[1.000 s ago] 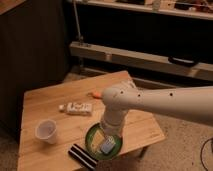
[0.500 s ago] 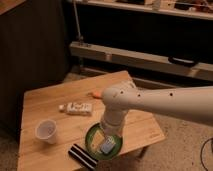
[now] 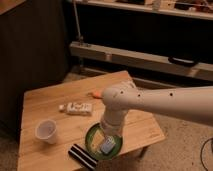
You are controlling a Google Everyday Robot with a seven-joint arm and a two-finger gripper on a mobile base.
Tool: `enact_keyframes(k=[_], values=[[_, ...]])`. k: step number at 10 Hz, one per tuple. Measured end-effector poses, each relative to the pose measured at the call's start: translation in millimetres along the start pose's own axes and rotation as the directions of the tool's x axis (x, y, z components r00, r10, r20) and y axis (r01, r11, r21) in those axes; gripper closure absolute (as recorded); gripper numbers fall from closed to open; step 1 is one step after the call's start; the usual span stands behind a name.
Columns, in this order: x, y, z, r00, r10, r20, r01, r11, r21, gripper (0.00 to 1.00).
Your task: Push the ceramic bowl across the table
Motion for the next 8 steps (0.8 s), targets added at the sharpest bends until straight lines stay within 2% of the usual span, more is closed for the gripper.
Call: enact_keyframes(k=[5,7,8], values=[[1.1,-0.8,0.7,1.000,0.000,0.000,0.000,1.000,0.003,0.20],[6.0,-7.8,7.3,1.000,-0.014,0.023,0.013,0.999,0.032,0.20],[13.8,-19.6,18.8,0.999,-0.029,0.040,0.027,0.998,0.060,0.20]])
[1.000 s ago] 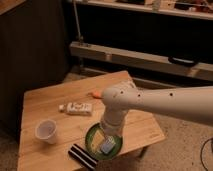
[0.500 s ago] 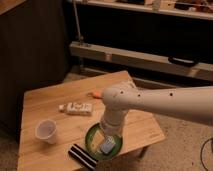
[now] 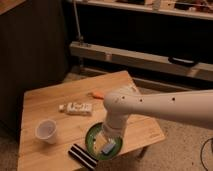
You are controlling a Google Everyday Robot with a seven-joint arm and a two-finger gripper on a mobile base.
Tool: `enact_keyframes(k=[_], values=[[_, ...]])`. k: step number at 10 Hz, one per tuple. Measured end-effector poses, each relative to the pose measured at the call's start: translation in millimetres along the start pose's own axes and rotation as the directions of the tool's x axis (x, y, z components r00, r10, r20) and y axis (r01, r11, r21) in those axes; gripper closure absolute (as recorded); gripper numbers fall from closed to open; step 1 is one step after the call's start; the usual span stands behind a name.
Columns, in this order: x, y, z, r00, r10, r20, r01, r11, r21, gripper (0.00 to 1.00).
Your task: Push the ceramic bowl across the table
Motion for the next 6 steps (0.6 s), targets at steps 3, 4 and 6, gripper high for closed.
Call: enact_keyframes(k=[3,4,6], values=[[40.8,-33.4,19.4,0.999,-0.035,0.007,0.034,0.996,0.088,0.20],[45.8,-36.9,21.4,0.999,-0.041,0.007,0.040,0.994,0.099,0.20],[44.4,-35.7,21.8,0.999,-0.044,0.008,0.043,0.994,0.098,0.20]])
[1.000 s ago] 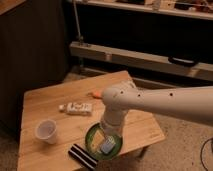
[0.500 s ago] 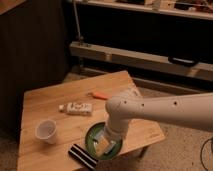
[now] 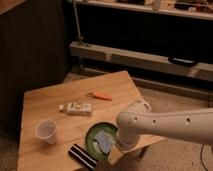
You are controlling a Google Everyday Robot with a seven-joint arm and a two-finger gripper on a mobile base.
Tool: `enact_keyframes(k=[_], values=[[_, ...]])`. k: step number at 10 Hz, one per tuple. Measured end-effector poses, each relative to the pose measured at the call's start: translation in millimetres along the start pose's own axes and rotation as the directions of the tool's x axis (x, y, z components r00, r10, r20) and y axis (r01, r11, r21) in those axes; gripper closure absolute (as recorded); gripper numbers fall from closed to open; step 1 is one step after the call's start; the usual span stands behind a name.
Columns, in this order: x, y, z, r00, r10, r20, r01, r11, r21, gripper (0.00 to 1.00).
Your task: Push the ceramic bowl across the table
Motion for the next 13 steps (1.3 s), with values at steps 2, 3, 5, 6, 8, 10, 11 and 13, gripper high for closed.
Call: enact_keyframes(k=[2,3,5,6,8,10,11,13], values=[[-0.1,7.9,7.0,1.000,-0.004,0.018,0.004,1.000,0.002,0.20],[-1.7,13.8,15.5,0.999,-0.013,0.031,0.013,1.000,0.015,0.20],[-3.1,28.6,53.4,0.997,-0.033,0.072,0.029,0.998,0.052,0.20],[-0.8,31.5,64.6,0.996,-0.035,0.079,0.030,0.998,0.064,0.20],[2.6,39.4,78.6,0.995,-0.043,0.088,0.035,0.995,0.091,0.20],[1.2,40.2,81.9,0.995,-0.040,0.089,0.031,0.994,0.106,0.20],[0.1,40.5,83.6,0.996,-0.038,0.084,0.029,0.994,0.107,0.20],[-4.9,40.5,89.9,0.997,-0.033,0.075,0.025,0.995,0.101,0.20]])
